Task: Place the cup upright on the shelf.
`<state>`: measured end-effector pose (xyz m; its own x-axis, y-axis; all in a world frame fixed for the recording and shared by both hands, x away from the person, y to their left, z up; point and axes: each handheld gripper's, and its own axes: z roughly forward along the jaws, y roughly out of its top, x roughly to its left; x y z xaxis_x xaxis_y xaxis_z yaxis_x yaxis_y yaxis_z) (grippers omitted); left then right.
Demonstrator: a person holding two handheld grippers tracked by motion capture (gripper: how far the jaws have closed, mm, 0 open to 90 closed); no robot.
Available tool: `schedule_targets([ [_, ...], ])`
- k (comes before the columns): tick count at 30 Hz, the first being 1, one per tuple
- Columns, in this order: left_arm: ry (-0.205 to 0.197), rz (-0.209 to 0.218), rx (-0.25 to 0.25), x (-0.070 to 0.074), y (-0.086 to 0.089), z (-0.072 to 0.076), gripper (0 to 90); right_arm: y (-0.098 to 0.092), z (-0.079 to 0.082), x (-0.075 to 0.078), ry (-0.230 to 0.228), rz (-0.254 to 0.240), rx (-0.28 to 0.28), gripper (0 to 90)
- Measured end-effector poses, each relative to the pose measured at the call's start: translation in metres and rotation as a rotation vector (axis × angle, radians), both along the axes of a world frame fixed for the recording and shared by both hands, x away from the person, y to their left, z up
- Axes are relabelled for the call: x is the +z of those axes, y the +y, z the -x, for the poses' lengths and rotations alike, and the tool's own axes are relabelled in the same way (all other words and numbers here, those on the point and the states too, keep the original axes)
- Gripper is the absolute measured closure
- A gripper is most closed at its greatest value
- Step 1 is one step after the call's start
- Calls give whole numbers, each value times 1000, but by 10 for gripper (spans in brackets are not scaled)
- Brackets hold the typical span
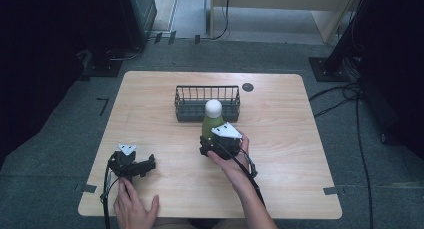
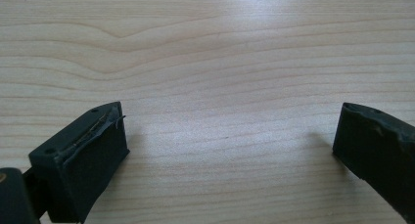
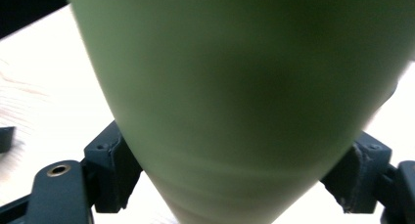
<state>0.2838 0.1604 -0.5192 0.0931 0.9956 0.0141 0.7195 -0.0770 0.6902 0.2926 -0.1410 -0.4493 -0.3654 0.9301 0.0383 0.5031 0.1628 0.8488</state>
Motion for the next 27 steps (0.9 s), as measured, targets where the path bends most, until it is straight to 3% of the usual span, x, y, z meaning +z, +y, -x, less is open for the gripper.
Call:
schedule_targets([
  [14, 0, 0, 0, 0, 0, 0, 0, 4, 0, 2, -27, 37, -2, 205],
  [19, 2, -2, -2, 0, 0, 0, 0, 3, -1, 7, -27, 6, 5, 205],
  [27, -1, 1, 0, 0, 0, 0, 0, 3, -4, 24, -45, -3, 7, 205],
])
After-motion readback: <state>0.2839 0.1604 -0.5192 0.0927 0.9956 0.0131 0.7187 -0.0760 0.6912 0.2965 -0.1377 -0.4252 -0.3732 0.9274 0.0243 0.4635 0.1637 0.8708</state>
